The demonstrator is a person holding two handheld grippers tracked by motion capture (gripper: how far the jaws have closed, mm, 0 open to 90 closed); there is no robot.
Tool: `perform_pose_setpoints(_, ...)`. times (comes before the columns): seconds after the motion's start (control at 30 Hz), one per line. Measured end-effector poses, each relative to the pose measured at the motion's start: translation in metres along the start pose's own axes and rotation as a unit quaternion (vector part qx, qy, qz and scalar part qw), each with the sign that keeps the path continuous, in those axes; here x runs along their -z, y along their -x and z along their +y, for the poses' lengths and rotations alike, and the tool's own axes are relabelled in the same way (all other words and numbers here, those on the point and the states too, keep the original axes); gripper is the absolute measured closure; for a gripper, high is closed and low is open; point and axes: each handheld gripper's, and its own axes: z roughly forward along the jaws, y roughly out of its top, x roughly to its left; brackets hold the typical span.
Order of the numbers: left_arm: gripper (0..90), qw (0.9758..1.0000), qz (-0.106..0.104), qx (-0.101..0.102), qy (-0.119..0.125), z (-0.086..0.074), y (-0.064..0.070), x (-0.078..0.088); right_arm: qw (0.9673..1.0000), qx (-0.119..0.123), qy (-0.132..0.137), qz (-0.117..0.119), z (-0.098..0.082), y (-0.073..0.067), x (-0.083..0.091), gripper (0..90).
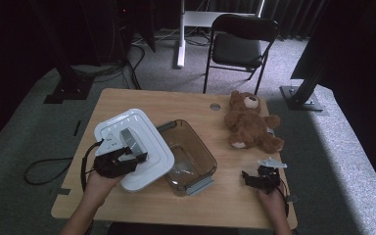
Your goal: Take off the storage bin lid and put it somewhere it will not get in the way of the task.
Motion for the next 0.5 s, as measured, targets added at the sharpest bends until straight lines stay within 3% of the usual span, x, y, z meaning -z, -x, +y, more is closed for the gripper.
perform_pose_setpoints(0.13, 53.2, 1.0, 0.005, -0.001, 0.002, -0.011, -0.01, 0.009, 1.0, 0.0, 0.0, -0.001, 0.0, 0.0, 0.0, 13.4)
perform_pose_setpoints(0.33, 53.2, 0.9998, 0.009, 0.015, -0.001, -0.031, -0.027, 0.015, 1.0, -0.001, 0.0, -0.002, 0.0, 0.0, 0.0, 13.4)
perform_pose_setpoints(0.5, 53.2, 0.9992, -0.009, 0.038, 0.008, -0.044, -0.036, 0.017, 1.0, -0.002, 0.0, -0.003, 0.0, 0.0, 0.0, 13.4)
